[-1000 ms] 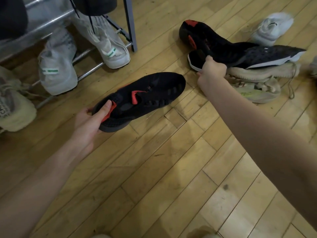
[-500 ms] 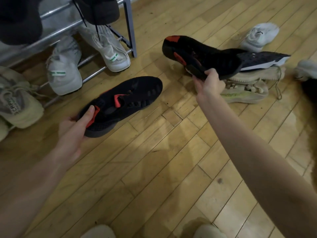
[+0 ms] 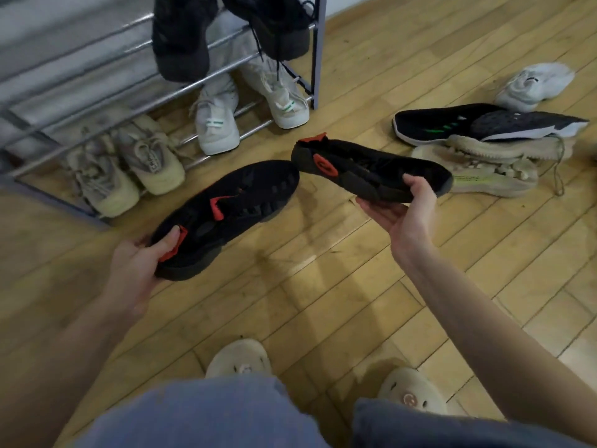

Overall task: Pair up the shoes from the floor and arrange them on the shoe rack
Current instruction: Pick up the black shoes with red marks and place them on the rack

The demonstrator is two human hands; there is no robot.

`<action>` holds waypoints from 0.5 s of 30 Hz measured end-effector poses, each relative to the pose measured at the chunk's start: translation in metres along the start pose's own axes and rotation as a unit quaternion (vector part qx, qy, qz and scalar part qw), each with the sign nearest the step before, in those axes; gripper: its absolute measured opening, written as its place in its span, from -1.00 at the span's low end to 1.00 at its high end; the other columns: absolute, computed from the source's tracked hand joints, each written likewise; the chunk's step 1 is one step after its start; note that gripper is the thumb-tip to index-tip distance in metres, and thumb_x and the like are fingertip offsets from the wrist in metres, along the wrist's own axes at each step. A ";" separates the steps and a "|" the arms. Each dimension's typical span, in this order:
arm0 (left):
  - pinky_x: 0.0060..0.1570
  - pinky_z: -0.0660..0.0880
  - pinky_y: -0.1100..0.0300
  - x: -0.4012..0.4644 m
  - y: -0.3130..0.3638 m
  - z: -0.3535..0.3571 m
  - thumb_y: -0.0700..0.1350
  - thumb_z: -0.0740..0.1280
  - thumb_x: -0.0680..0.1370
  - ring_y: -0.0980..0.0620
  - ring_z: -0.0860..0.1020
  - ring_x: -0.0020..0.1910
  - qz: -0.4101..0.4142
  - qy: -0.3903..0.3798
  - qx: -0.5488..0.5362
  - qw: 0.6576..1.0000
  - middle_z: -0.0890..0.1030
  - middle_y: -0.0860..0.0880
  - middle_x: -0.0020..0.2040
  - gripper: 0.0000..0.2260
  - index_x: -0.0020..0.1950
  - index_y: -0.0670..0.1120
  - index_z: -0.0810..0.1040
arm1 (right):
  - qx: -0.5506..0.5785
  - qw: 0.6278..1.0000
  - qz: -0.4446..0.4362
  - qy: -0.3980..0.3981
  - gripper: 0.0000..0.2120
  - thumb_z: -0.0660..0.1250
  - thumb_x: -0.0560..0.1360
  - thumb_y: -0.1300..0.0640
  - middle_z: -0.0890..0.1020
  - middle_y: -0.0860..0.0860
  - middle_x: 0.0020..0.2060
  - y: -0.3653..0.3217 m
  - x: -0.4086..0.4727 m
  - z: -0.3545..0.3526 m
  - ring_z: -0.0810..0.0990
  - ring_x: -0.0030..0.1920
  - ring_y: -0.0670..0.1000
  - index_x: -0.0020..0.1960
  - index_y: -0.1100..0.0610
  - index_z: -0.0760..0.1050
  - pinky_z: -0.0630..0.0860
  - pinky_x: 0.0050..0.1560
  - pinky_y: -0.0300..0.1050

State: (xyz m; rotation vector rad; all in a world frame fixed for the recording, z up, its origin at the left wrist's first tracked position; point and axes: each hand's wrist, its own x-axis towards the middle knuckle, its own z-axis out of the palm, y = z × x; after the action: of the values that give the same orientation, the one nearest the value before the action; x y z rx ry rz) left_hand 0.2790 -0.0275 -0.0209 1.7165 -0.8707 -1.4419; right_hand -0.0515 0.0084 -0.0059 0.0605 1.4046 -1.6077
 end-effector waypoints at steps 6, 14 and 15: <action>-0.06 0.50 0.19 -0.039 0.014 -0.051 0.00 0.33 0.52 0.06 0.64 -0.02 -0.005 0.077 -0.103 0.992 0.67 -0.03 0.05 -0.82 0.06 -0.02 0.59 | -0.109 0.990 -0.025 -0.087 -0.89 0.21 0.44 0.31 0.65 0.26 -0.17 -0.018 -0.043 0.041 0.70 -0.25 0.29 -0.07 0.19 0.33 0.67 -0.15 0.11; 0.09 0.52 0.17 -0.078 0.037 -0.095 -0.05 0.18 0.60 0.07 0.62 0.11 0.098 0.168 -0.184 0.963 0.66 0.03 0.14 -0.75 0.19 0.01 0.57 | -0.140 0.964 -0.013 -0.228 -0.58 0.24 0.39 0.29 0.62 0.35 0.00 -0.023 -0.068 0.118 0.70 -0.23 0.28 0.24 0.36 0.40 0.65 -0.25 0.00; 0.06 0.53 0.19 -0.082 0.040 -0.098 -0.05 0.17 0.60 0.07 0.62 0.11 0.102 0.182 -0.200 0.957 0.65 0.02 0.16 -0.76 0.19 0.01 0.57 | -0.131 0.960 -0.009 -0.247 -0.57 0.25 0.39 0.30 0.61 0.35 0.03 -0.025 -0.069 0.127 0.70 -0.21 0.28 0.26 0.35 0.38 0.65 -0.21 0.03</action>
State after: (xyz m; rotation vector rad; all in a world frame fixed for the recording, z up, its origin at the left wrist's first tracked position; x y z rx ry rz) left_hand 0.3625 0.0318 0.0653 1.4695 -0.4970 -1.0335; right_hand 0.0346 -0.0524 0.0954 -0.4815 1.2060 -1.3160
